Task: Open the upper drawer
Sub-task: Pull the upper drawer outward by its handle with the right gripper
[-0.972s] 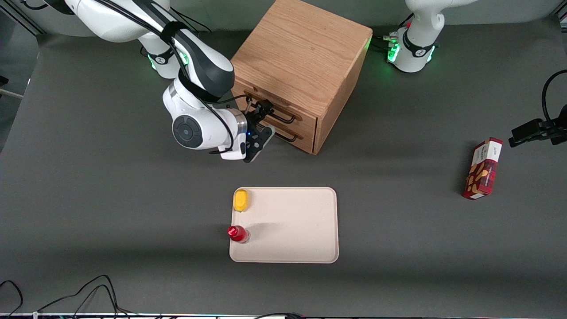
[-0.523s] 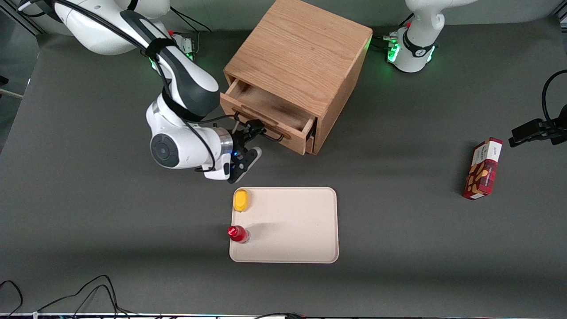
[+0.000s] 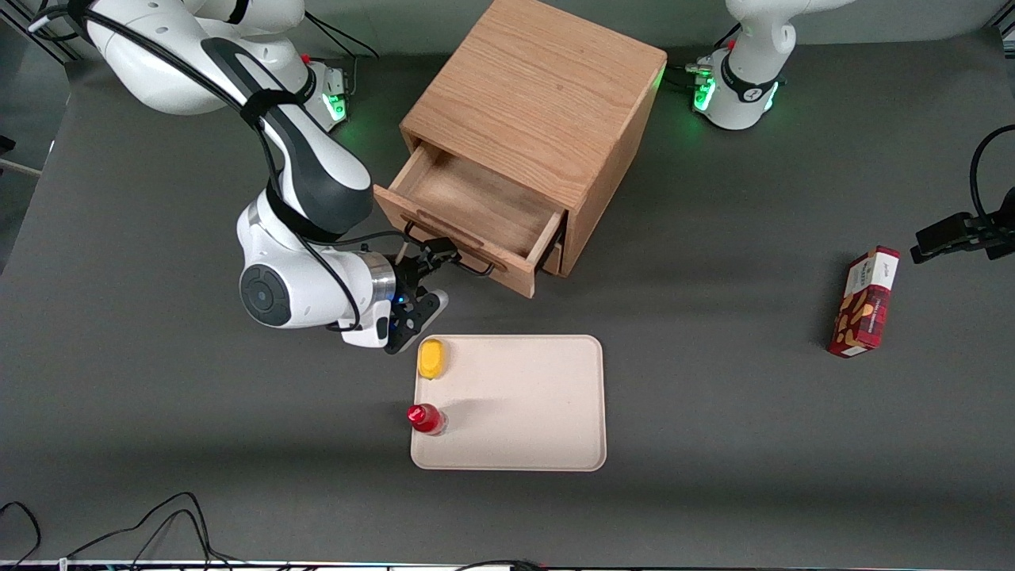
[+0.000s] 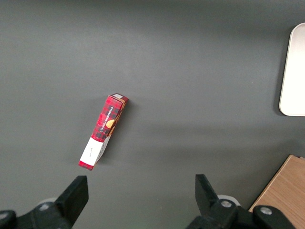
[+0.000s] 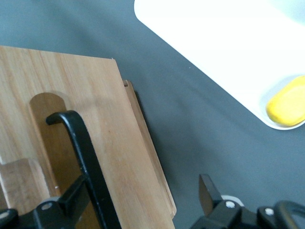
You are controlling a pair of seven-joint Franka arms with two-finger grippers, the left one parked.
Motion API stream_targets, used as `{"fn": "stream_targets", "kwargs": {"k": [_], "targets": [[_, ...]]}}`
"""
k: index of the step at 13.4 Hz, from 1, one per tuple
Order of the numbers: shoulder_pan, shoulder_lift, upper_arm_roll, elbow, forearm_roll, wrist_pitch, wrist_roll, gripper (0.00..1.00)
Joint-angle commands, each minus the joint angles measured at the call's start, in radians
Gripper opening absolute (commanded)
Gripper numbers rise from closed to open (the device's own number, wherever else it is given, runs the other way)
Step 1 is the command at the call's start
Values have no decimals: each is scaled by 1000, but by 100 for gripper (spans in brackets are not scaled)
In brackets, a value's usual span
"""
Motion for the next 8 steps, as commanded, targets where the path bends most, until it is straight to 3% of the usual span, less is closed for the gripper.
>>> {"fn": "stream_targets", "kwargs": {"k": [1, 8], "targets": [[9, 53, -20, 78, -29, -25, 11, 100], [7, 90, -85, 190, -32, -109, -6, 100]]}}
